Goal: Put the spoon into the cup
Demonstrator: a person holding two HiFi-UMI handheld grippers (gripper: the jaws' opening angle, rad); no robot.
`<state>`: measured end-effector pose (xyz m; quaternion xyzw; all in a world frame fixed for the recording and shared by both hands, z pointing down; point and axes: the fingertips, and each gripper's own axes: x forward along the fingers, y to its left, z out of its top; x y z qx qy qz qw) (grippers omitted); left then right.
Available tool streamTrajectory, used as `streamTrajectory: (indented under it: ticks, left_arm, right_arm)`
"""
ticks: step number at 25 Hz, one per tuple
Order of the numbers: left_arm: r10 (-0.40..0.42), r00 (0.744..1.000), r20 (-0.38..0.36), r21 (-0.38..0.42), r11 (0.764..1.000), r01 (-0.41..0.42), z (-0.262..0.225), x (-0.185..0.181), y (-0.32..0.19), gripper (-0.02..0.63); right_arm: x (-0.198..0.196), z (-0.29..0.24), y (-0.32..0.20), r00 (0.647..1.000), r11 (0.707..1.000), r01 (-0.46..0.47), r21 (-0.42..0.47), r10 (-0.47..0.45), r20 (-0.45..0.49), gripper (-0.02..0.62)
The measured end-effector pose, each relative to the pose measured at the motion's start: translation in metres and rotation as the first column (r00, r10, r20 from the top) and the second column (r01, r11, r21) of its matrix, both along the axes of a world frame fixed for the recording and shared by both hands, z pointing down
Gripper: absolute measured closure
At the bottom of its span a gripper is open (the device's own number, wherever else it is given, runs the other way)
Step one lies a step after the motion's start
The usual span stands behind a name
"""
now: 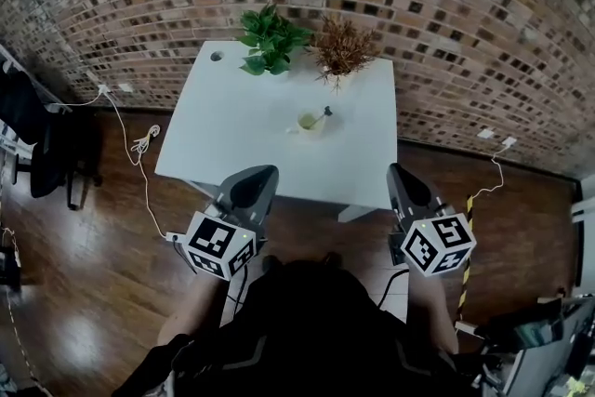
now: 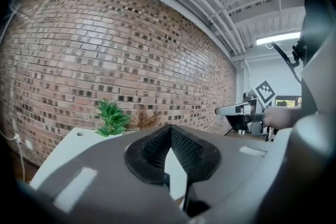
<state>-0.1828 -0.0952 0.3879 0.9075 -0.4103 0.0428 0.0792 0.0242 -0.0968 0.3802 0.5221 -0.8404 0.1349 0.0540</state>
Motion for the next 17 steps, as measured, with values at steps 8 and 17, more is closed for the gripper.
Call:
streamTrajectory:
  ticks: [8,17]
  left_arm:
    - [-0.026,0.999,-0.021,0.001,1.0,0.027,0.002,0.001,-0.001,0.606]
    - [-0.048,0.999,-0.007,-0.002,0.999,0.048,-0.001,0.005,0.0,0.606]
  right_arm:
    - [0.003,0.001,-0.001,1.0,1.0,0.018,0.002,-0.018,0.002,0.589]
    - [0.009,-0.011,-0.003,0.999,0.999,0.032,0.028,-0.032,-0.013,0.589]
